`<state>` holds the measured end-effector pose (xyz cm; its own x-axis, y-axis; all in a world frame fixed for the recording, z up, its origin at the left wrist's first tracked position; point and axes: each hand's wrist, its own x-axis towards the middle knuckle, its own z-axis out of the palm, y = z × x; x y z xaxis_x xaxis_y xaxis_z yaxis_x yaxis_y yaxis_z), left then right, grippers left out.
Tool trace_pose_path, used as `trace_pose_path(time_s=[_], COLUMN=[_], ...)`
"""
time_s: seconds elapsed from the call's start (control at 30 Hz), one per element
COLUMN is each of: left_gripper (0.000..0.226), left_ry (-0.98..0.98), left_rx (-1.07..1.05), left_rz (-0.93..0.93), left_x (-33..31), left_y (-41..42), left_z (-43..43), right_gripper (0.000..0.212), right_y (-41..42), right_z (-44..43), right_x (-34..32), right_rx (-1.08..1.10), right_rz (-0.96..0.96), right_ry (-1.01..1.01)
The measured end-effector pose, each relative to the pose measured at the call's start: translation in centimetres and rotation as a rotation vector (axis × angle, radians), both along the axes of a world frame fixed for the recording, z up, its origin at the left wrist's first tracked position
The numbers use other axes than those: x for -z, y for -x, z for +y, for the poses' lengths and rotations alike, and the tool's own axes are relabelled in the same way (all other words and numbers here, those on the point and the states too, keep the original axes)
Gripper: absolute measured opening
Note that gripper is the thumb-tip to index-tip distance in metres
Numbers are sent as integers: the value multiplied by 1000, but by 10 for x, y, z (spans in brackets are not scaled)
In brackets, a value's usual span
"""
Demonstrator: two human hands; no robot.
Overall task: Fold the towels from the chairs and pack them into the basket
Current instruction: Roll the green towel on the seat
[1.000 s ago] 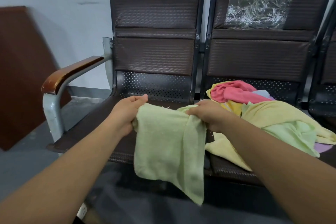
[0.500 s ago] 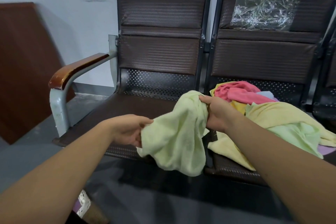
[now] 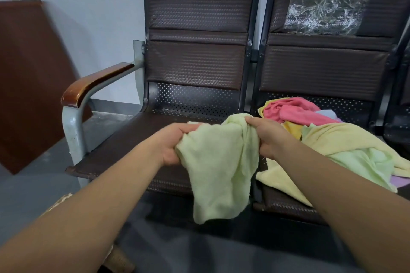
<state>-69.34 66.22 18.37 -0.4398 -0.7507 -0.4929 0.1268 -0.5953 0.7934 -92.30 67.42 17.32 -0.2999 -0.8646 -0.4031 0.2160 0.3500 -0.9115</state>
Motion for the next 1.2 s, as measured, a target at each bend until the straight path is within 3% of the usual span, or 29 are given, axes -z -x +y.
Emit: trace_pose_path(time_s=[0.1,0.17,0.23,0.33,0.47,0.6,0.77,0.83,0.87,0.93,1.0,1.1,1.2], left_gripper=[26,29,27,18,14,32,21,21,21,20,15,22,33], left_ry=[100,194,276,393,556,510,546,568,577,605,643,694,728], left_rx=[-365,-484,-491,-477,-500,-578,-591,-538,-525,-537,-596,-632,-536], left_rz=[178,216,150,32,-324,-261,-152,-31,40,95,31,-107,-169], left_x=[-3,-3,-4,-2,-1,-10,-52,-80,-96,-122,-138,-142,-134], left_y=[-14,-27,-35,-42,-51,-57,-67,-73,-77,-80,-83,-89,-98], left_z=[-14,-23,-28,-30,-34,-37,-44,-48,-49,-51,-49,-44,-37], right_gripper=[24,17,14,24,14,11,21,15,14,28,29,16,31], right_y=[9,12,13,15,19,24,27,30,32,34,39,38,37], right_z=[-1,0,-1,-2,-6,-18,-26,-30,-33,-30,-32,-23,-14], right_x=[0,-1,-2,-1,-10,-20,-46,-72,-89,-117,-132,-141,-139], right_rx=[68,99,100,63,-5,120,283,287,277,240,238,118,95], right_rz=[-46,-112,-100,115,144,-40,39,-2,68,-70,-36,-137,-197], right_ry=[-17,-4,50,170,233,258,253,258,270,355,378,250,281])
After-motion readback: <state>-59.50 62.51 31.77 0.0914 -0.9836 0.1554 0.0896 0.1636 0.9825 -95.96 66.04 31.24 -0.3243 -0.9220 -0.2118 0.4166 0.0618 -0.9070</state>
